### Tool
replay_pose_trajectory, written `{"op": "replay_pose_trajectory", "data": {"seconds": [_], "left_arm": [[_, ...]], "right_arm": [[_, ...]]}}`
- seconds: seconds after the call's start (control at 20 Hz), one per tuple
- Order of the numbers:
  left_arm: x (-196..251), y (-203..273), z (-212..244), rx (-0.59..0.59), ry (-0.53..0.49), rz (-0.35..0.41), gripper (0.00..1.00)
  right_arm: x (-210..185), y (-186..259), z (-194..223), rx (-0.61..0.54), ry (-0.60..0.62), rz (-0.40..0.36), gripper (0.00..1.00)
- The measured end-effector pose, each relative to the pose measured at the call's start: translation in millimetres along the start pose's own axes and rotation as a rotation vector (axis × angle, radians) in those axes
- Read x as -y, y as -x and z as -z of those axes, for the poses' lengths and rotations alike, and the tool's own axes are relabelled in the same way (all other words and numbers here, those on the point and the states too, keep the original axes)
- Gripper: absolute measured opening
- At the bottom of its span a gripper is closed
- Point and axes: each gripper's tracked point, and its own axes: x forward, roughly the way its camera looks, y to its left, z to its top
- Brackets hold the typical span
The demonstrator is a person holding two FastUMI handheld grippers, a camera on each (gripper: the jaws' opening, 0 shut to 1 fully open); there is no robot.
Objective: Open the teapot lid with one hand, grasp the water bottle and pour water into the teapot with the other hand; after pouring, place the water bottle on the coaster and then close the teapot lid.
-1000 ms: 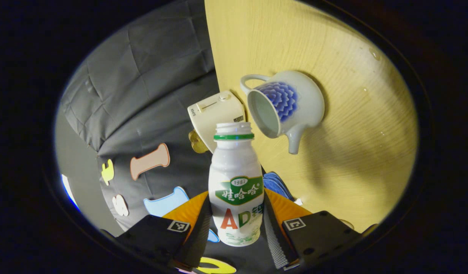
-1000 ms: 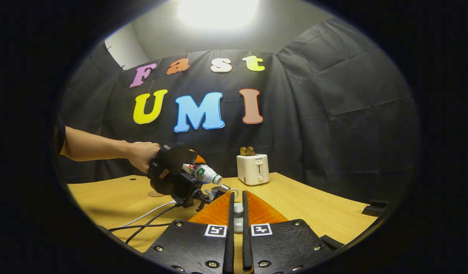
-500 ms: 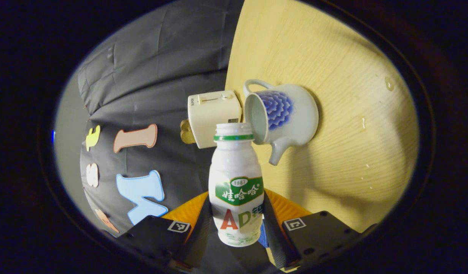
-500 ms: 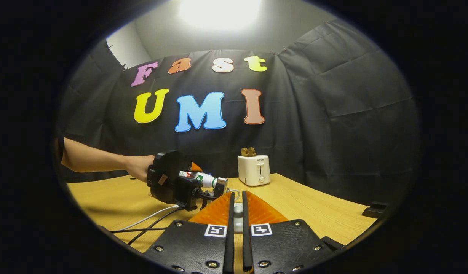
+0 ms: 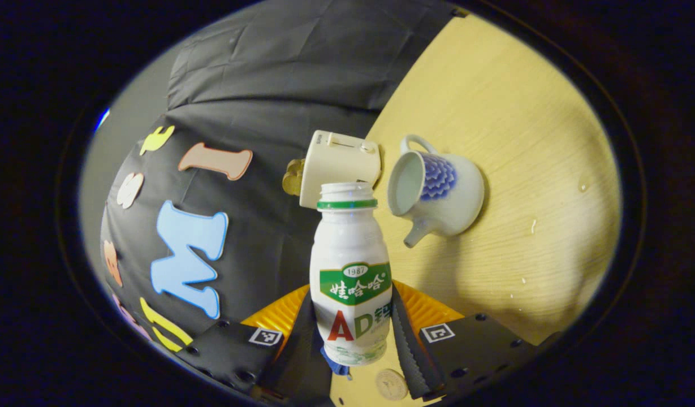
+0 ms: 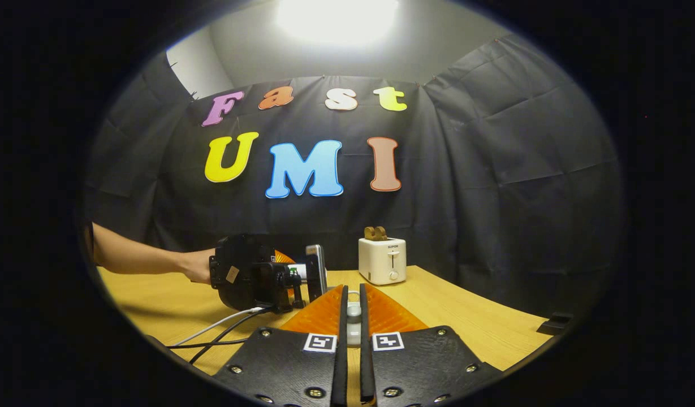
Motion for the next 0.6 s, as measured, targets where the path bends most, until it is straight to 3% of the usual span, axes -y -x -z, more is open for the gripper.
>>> {"op": "replay_pose_trajectory", "data": {"seconds": [0.25,0.6], "left_arm": [[-17.6,32.8,21.8,0.021,0.318,-0.082,0.80],[-29.6,71.8,52.9,0.038,0.665,-0.151,0.80]], "right_arm": [[-10.7,-29.0,4.2,-0.043,-0.089,-0.067,0.09],[-36.9,-89.8,19.5,-0.113,-0.052,-0.163,0.08]]}}
